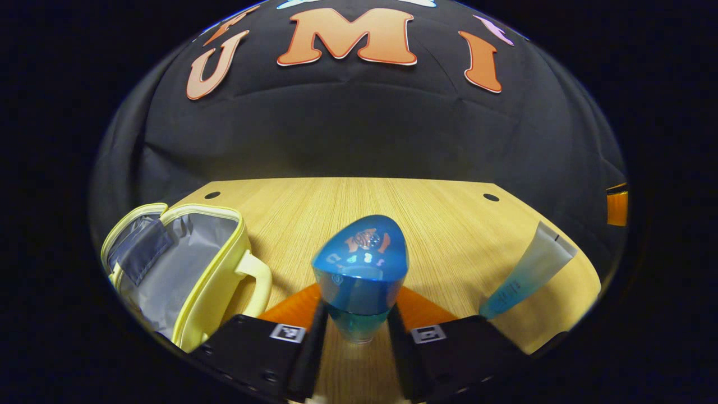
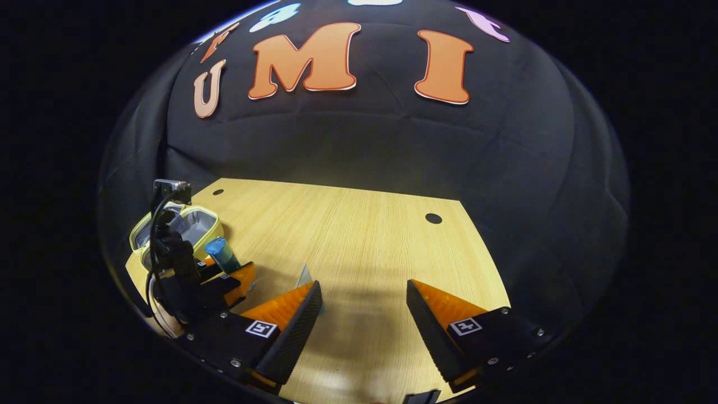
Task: First open the suitcase, pack the skin care products into it, and then close the suitcase.
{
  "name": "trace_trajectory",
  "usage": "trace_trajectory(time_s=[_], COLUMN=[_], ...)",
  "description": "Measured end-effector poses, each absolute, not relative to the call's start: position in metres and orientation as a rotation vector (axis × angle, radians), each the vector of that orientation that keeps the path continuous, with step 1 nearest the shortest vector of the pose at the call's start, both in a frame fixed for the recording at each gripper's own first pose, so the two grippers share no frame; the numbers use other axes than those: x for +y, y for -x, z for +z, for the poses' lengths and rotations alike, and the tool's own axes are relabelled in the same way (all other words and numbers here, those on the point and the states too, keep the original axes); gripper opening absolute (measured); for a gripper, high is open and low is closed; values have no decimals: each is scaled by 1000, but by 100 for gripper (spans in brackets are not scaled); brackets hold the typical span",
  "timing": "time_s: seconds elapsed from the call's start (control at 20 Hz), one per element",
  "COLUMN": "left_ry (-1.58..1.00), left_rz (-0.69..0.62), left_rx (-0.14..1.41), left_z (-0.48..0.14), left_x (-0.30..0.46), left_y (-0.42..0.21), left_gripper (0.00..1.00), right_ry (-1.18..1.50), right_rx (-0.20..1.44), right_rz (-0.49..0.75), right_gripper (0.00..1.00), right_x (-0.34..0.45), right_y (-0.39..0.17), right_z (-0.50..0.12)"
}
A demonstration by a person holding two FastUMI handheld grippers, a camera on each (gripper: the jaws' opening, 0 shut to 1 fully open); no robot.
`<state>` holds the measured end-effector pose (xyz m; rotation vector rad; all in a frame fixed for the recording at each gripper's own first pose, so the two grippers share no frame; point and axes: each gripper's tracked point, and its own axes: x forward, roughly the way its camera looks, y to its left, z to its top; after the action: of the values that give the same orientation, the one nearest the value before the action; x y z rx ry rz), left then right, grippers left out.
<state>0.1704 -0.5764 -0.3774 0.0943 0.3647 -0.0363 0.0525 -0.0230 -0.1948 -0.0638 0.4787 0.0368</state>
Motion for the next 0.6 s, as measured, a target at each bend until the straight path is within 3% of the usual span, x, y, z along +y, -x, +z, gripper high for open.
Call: trace_trajectory(time_s=[0.05, 0.1, 0.6], left_ry=[-92, -85, -93], left_rz=[-59, -75, -166], left_rx=[371, 377, 476], left_z=[-376, -375, -328], left_x=[-580, -582, -595], left_y=[-166, -162, -121], left_gripper=[50, 47, 48], right_ry=[65, 64, 0], right_rx=[486, 490, 499], right_rz=[35, 35, 90], right_gripper=[96, 96, 96], right_x=[-22, -22, 12], right_y=[-51, -50, -41], right_z=[-197, -199, -210])
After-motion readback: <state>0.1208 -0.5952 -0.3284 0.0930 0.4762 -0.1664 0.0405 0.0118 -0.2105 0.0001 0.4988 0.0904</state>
